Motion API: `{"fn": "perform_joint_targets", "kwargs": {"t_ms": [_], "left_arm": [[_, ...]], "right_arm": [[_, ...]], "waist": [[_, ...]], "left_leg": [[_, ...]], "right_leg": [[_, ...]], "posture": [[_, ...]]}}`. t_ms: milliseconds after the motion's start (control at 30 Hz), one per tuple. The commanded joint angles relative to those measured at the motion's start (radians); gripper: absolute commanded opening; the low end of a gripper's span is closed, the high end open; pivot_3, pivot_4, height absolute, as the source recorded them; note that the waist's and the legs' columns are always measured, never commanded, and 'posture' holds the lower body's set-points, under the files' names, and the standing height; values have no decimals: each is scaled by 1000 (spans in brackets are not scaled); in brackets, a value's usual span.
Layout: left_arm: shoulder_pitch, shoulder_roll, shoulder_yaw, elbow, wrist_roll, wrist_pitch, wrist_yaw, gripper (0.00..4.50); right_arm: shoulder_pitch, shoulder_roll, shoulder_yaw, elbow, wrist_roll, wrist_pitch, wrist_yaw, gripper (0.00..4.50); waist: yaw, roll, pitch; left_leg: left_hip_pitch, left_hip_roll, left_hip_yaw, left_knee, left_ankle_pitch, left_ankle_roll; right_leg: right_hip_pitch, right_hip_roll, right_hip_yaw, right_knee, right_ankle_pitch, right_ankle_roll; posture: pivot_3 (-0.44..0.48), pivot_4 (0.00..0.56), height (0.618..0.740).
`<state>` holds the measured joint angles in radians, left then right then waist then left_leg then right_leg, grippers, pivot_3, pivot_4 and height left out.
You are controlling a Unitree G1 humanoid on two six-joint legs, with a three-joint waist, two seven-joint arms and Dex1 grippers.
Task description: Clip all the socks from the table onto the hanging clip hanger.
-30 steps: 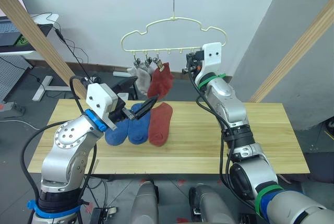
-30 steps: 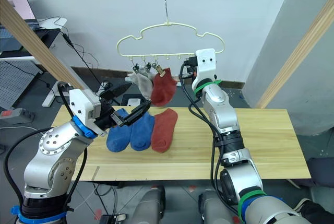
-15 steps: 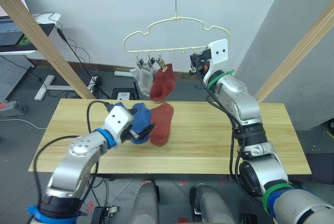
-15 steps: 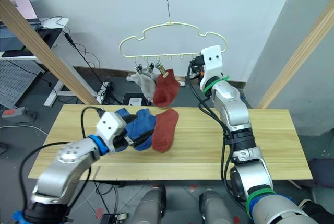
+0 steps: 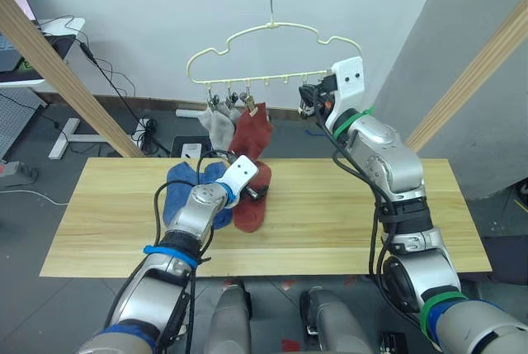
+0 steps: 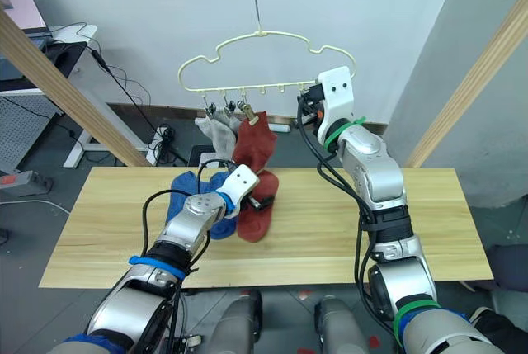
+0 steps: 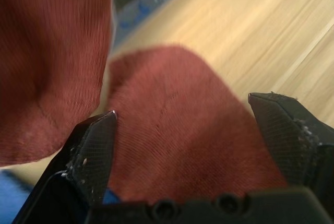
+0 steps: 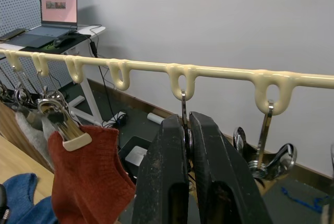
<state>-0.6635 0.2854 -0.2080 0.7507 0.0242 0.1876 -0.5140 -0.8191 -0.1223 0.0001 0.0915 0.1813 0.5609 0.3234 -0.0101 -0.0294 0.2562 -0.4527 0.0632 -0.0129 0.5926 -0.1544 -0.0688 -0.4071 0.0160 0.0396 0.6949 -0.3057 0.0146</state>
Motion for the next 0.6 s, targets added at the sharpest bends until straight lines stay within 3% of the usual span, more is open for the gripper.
{"fn": "perform_joint_targets", "kwargs": {"t_ms": [33, 100, 533, 600], "left_arm": [[-8, -10, -14, 53, 15, 35, -65, 4317], [-2, -5, -25, 53, 27, 26, -91, 3931], [79, -8, 10, -97, 16, -19, -156, 255], [101, -11, 24, -155, -9, -37, -179, 54]], "right_arm": [[15, -7, -13, -65, 19, 32, -9, 2], [25, -8, -18, -84, 22, 49, -14, 0], [20, -4, -20, -75, 40, 55, -21, 0], [15, -6, -24, -72, 46, 62, -20, 0]], "waist": [[-4, 0, 0], [-7, 0, 0], [-15, 0, 0], [-15, 0, 0]], "left_leg": [[0, 0, 0, 0, 0, 0], [0, 0, 0, 1, 0, 0], [1, -1, -1, 3, 0, 0], [1, -1, -1, 3, 0, 0]], "right_leg": [[0, 0, 0, 0, 0, 0], [0, 0, 0, 1, 0, 0], [1, 0, 0, 3, 0, 0], [1, 0, 0, 3, 0, 0]], "posture": [[-39, 267, 740], [-39, 266, 740], [-2, 250, 740], [-2, 250, 740]]}}
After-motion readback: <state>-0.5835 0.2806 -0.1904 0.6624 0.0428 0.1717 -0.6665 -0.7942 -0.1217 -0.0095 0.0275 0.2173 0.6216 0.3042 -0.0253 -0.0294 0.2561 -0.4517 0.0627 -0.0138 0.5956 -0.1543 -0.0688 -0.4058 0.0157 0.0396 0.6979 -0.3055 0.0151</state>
